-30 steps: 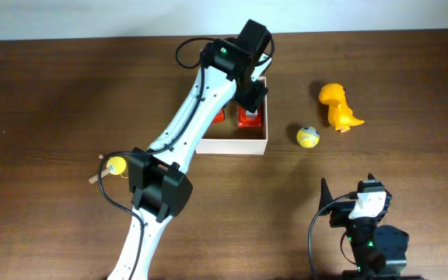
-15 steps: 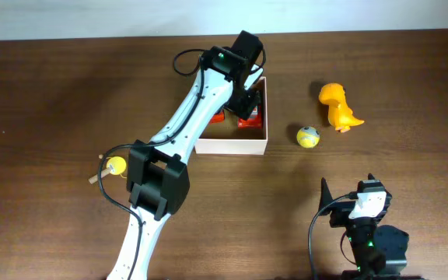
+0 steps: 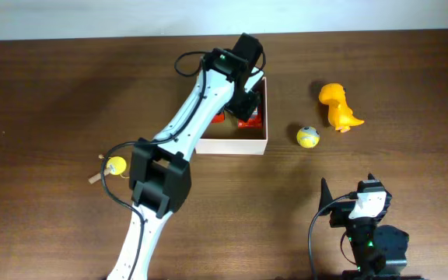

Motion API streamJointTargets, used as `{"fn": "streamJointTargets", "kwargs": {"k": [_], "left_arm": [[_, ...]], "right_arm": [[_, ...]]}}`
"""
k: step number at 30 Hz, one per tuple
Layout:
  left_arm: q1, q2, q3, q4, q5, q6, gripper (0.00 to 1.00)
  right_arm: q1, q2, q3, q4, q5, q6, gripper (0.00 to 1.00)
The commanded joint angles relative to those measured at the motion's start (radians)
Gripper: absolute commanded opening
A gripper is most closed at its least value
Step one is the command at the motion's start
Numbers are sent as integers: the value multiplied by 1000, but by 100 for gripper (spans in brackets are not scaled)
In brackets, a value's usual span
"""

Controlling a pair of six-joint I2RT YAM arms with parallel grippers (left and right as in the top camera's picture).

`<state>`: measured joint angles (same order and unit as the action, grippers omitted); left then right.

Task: Pack container
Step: 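Release the truck and nudge it into place with the left gripper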

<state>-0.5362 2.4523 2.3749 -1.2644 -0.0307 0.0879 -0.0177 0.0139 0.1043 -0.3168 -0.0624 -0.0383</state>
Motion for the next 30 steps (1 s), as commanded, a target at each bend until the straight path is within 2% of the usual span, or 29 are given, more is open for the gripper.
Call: {"fn": "streamJointTargets", "kwargs": {"k": [1,13,23,30], "left_arm": [[2,33,-5,-12,15,22,74],[3,33,-5,-37,-19,18,74],[0,33,3,34,-18,18,75],[0,33,156,-38,-19,6,75]], "right_arm": [[5,-10,-7,0,-9,-6,99],[5,-10,-7,-1,-9,-6,99],[5,-10,-7,0,-9,-7,99],[5,-10,-7,-1,-9,-6,99]]}}
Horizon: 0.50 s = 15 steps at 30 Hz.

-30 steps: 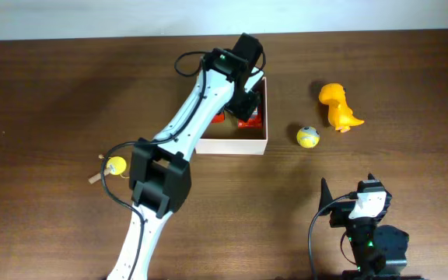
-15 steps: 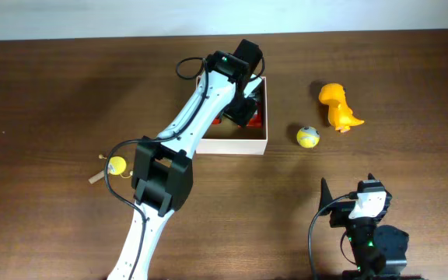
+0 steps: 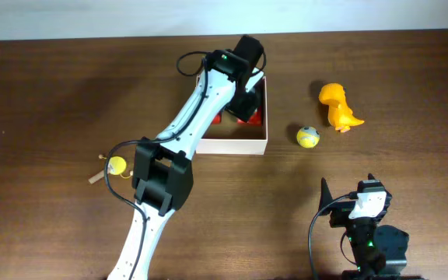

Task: Pack container
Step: 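Release the truck and nudge it into place with the left gripper, then move the left gripper out to the yellow rattle drum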

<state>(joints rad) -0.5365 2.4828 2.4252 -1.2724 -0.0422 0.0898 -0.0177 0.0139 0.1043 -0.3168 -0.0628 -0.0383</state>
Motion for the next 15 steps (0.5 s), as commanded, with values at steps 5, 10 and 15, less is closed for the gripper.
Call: {"fn": "streamJointTargets", "kwargs": {"k": [5,10,15], "left_arm": [[9,2,313,-181,-8,1,75],[53,2,499,-393,-118,-156,75],[162,-71,539,-415,-69,-314,77]], "right_arm": [[5,-10,-7,0,-9,-6,99],[5,-10,-7,0,-9,-6,98],[5,-10,-7,0,-9,-7,99]]}}
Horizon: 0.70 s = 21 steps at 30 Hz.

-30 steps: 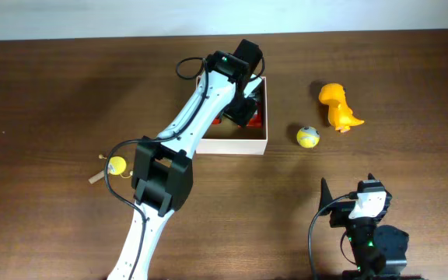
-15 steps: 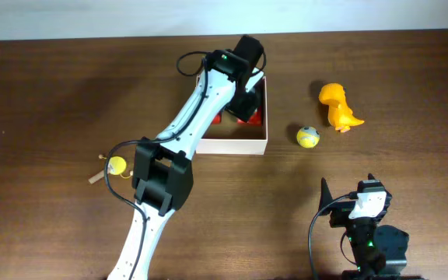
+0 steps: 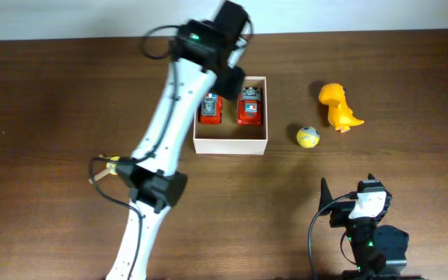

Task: Pack container
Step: 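Move the left gripper out to the yellow rattle drum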

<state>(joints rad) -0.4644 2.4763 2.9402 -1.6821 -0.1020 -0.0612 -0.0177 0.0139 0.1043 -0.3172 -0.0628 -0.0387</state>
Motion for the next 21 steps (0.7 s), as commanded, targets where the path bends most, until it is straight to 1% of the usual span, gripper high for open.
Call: {"fn": "streamJointTargets", "kwargs": {"k": [1,5,7,12,16,20,21], "left_arm": [[119,-85,24,-6,-4,-183,77],[243,-159,23,-6,1,-191,77],[292,-193,20,-6,12,-169,78],[363,-333,-46,-6,8,-141,81],[388,-490,-233,-6,7,-101,82],[390,-653,-539,-6,-27,-77,84],[390,-689,-624,-6,-30,-63,86]], "right_arm": [[5,-10,-7,0,-9,-6,99],[5,-10,-7,0,-9,-6,99],[5,-10,-7,0,-9,-6,99],[5,-10,-7,0,-9,-6,99],[5,-10,-7,0,-9,-6,99],[5,-10,-7,0,-9,-6,99],[5,-10,-7,0,-9,-6,99]]}}
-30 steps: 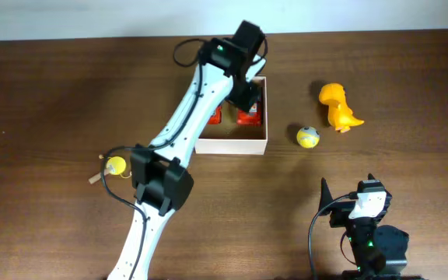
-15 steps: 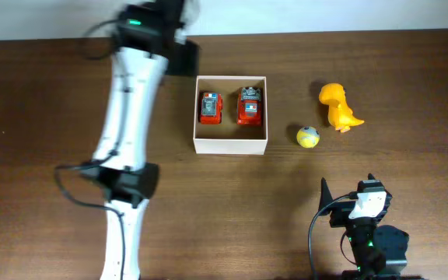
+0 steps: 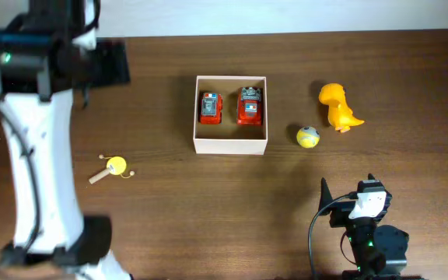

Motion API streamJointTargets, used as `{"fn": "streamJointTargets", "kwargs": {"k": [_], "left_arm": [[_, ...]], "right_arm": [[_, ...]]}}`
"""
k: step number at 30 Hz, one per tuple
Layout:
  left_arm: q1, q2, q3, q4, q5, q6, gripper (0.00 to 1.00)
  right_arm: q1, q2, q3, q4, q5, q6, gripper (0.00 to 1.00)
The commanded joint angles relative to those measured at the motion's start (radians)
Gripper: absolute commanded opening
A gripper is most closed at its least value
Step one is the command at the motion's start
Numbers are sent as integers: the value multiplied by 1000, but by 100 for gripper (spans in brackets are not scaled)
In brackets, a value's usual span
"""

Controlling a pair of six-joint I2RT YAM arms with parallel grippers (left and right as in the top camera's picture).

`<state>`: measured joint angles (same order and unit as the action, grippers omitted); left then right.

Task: Pack container
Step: 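Move the left gripper out to the yellow rattle drum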

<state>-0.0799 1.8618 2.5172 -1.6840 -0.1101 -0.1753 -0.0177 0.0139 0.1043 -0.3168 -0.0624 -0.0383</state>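
A white open box (image 3: 231,145) stands at mid-table with two red toy cars inside, one on the left (image 3: 211,107) and one on the right (image 3: 249,106). To the right of the box lie a yellow ball (image 3: 308,137) and an orange dinosaur (image 3: 339,106). A small yellow toy on a wooden stick (image 3: 114,166) lies to the box's left. My left gripper (image 3: 112,64) is blurred at the far left rear, well away from the box, and its jaws cannot be made out. My right gripper (image 3: 347,185) rests at the front right, open and empty.
The left arm's white links (image 3: 41,171) run down the left side of the table, next to the yellow stick toy. The right arm's base (image 3: 373,245) sits at the front edge. Brown tabletop surrounds the box.
My left arm has swung from just behind the box's left rear corner to the far left rear of the table. Both red cars stay in the box. The right arm is unmoved.
My left gripper was first down inside the box over the right car, and stayed there a second later. Then it stood raised behind the box with both cars lying uncovered. Now it is far to the left, away from the box.
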Motion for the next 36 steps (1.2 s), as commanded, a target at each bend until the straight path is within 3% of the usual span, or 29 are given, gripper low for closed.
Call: {"fn": "streamJointTargets", "kwargs": {"k": [1,3,7,9,17,23,28,36], "left_arm": [[5,-104,-275,-4,-22,69,87],[6,-156,-439,-4,-24,119,92],[10,-197,-705,18,-109,127,93],[19,-199,-797,79,-114,127,98],[126,-193,-1101,379,-200,156,99],[196,-193,-1184,499,-167,383,99],[248,-192,-1223,592,-63,606,99],[315,-192,-1306,760,111,863,99]], "right_arm": [[5,-10,-7,-1,-9,-7,99],[5,-10,-7,-1,-9,-6,99],[5,-10,-7,-1,-9,-7,99],[5,-10,-7,0,-9,-7,99],[5,-10,-7,-1,-9,-7,99],[5,-10,-7,0,-9,-6,99],[5,-10,-7,0,-9,-7,99],[5,-10,-7,0,-9,-7,99]]}}
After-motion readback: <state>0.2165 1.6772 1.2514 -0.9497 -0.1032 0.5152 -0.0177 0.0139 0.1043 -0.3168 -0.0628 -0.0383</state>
